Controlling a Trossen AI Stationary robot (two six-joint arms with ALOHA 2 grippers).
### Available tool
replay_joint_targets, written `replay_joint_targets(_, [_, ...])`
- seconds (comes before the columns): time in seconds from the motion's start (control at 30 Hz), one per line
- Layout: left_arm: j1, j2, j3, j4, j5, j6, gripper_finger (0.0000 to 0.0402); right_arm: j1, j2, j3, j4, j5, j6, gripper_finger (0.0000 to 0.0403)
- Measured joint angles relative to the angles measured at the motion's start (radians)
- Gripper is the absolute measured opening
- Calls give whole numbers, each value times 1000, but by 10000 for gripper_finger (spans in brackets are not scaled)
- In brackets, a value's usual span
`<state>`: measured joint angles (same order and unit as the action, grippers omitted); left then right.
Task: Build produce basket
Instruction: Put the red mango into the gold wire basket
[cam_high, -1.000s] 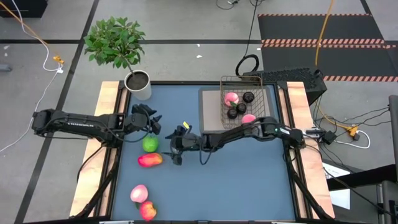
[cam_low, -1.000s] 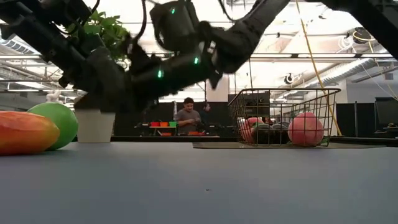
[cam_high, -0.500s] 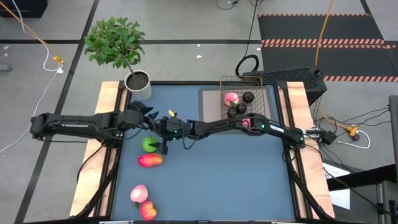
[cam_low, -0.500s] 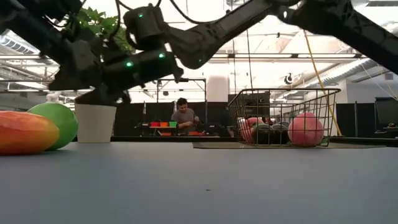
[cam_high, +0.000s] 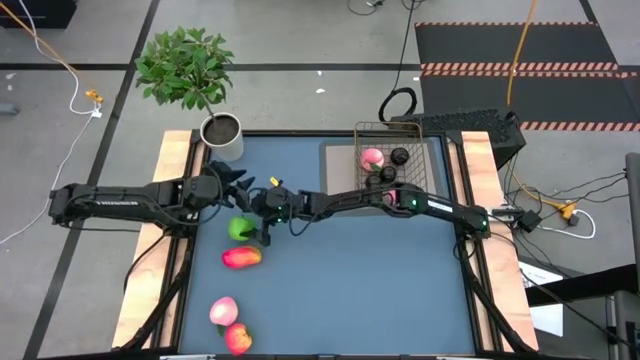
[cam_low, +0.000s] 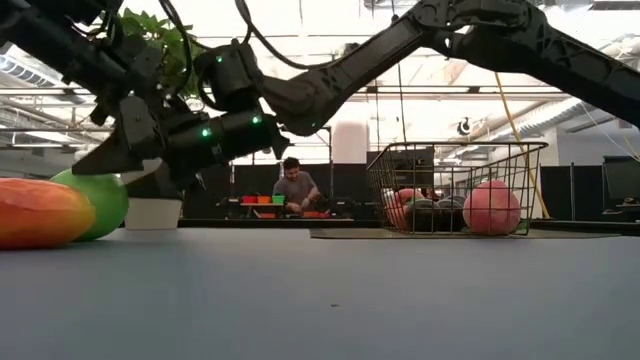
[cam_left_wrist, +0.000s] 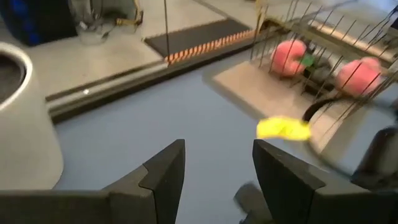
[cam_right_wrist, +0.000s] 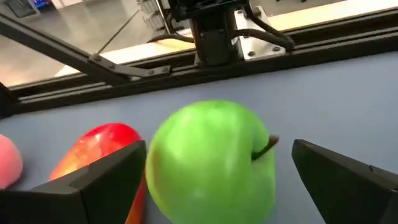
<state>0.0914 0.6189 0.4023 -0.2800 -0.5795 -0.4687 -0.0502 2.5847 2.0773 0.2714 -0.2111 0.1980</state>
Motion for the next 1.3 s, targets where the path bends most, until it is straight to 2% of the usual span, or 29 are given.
replay_joint_targets(0.2, [-2, -27, 0, 98, 12, 82, 191, -9, -1, 1, -4, -3, -6, 396])
replay_joint_targets(0.37, [-2, -60, 0, 125, 14, 134, 191, -10, 0, 1, -16, -33, -57, 374])
replay_joint_targets(0.43, [-2, -72, 0, 108, 64, 157, 191, -8, 0, 1, -45, -74, -60, 363])
replay_joint_targets(0.57, [-3, -105, 0, 20, 251, 186, 191, -6, -7, -1, -131, -79, -57, 348])
replay_joint_targets(0.73, [-2, -125, 0, -45, 268, 167, 191, -13, -51, 0, -66, -81, -56, 347])
replay_joint_targets(0.87, [-3, -125, 1, -110, 279, 108, 191, -15, -60, 1, -18, -77, -50, 354])
replay_joint_targets(0.97, [-4, -122, 32, -263, 320, 30, 191, -14, -56, -3, -56, -75, -53, 354])
replay_joint_targets(1.07, [-11, -111, 42, -393, 310, -82, 191, -14, -56, -18, -47, -75, -60, 355])
replay_joint_targets(1.3, [-56, -67, 43, -406, 292, -191, 191, -14, -57, -65, 132, -71, 13, 355])
